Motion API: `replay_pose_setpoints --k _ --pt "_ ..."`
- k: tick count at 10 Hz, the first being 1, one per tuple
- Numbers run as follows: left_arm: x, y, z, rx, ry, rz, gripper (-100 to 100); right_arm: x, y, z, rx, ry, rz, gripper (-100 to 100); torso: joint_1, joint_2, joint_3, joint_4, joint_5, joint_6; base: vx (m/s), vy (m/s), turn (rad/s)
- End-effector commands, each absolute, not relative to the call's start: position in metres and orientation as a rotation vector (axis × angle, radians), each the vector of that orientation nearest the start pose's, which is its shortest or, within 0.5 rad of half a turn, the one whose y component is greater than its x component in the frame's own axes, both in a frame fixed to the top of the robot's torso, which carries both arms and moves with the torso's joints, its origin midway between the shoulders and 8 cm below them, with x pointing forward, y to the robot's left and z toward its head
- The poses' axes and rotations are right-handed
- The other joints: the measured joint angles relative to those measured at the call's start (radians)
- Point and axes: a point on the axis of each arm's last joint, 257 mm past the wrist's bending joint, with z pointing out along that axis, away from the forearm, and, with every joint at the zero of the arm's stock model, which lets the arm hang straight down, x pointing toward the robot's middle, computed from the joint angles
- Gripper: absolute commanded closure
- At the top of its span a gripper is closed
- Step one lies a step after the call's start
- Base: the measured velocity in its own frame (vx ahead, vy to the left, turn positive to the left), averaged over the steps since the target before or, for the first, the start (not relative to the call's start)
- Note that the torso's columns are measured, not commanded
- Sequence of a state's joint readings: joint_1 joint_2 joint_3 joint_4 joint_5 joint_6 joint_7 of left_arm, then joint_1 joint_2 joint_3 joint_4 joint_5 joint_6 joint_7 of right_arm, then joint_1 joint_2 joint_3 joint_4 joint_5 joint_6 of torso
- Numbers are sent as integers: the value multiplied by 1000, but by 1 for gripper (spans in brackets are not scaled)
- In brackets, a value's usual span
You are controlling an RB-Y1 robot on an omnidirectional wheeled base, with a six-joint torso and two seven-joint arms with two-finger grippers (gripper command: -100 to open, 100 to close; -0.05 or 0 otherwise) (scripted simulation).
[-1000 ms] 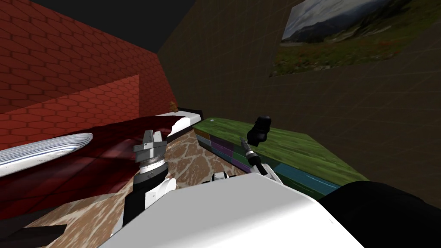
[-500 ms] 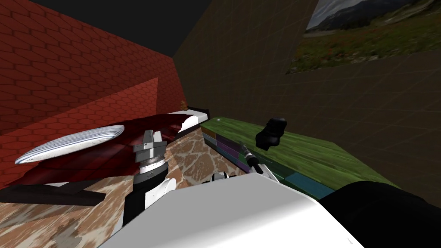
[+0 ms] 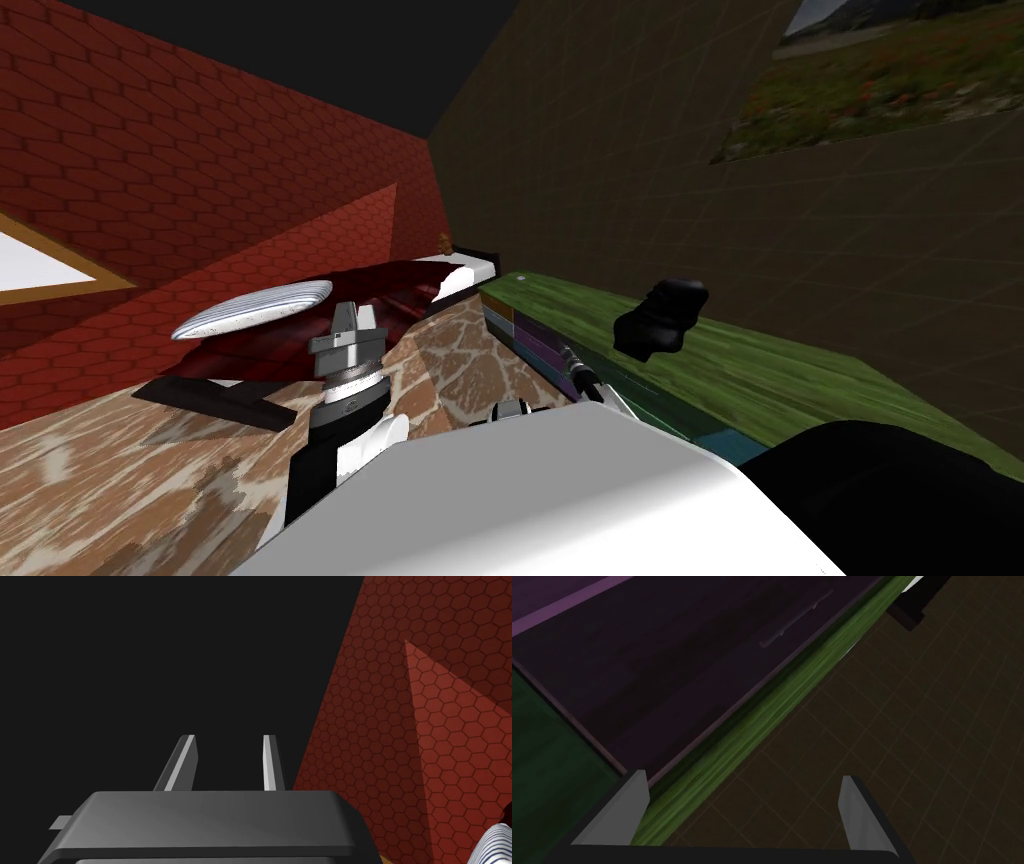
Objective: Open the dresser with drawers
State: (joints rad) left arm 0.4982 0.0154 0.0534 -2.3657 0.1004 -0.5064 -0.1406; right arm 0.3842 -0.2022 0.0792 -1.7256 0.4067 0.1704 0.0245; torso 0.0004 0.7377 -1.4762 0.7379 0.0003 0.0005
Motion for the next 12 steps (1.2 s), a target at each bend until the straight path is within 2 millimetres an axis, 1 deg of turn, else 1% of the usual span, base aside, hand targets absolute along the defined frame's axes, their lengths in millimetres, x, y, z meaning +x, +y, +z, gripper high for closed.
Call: replay_pose_setpoints --k 1,2,3,4,5,6,7,8,9,10,11,12 --pt "319 300 65 -575 531 -1204 0 391 -329 -400 1006 1804 387 -100 1 0 0 0 0 -1 22 52 182" --pt "319 300 65 -575 531 -1204 0 381 -336 -423 995 1862 314 -100 -1 0 0 0 0 0 27 60 302" --pt "319 300 65 -575 531 -1204 0 378 -340 -426 999 1872 286 -100 0 0 0 0 0 -1 31 51 191" --pt "319 300 65 -575 531 -1204 0 375 -343 -429 1012 1879 268 -100 0 0 0 0 0 0 19 24 -13" --pt "319 300 65 -575 531 -1204 0 362 -352 -450 992 1939 177 -100 -2 1 1 0 -1 0 37 48 356" --pt "319 300 65 -575 531 -1204 0 358 -357 -454 1010 1948 149 -100 0 0 0 0 -1 -2 34 41 186" --pt "319 300 65 -575 531 -1204 0 357 -358 -454 1013 1949 145 -100 0 0 0 0 0 0 12 16 -49" --pt "319 300 65 -575 531 -1204 0 341 -370 -474 995 2007 42 -100 -2 1 1 0 0 0 33 38 353" --pt "319 300 65 -575 531 -1204 0 337 -374 -477 1010 2014 18 -100 0 0 0 0 0 -2 45 32 192" --pt "319 300 65 -575 531 -1204 0 326 -383 -488 991 2050 -60 -100 0 0 0 0 0 0 51 50 305" --pt "319 300 65 -575 531 -1204 0 314 -391 -497 1003 2074 -113 -100 1 -1 0 0 0 -1 46 47 145" --pt "319 300 65 -575 531 -1204 0 314 -391 -497 1004 2074 -114 -100 0 0 0 0 0 0 22 22 -27"
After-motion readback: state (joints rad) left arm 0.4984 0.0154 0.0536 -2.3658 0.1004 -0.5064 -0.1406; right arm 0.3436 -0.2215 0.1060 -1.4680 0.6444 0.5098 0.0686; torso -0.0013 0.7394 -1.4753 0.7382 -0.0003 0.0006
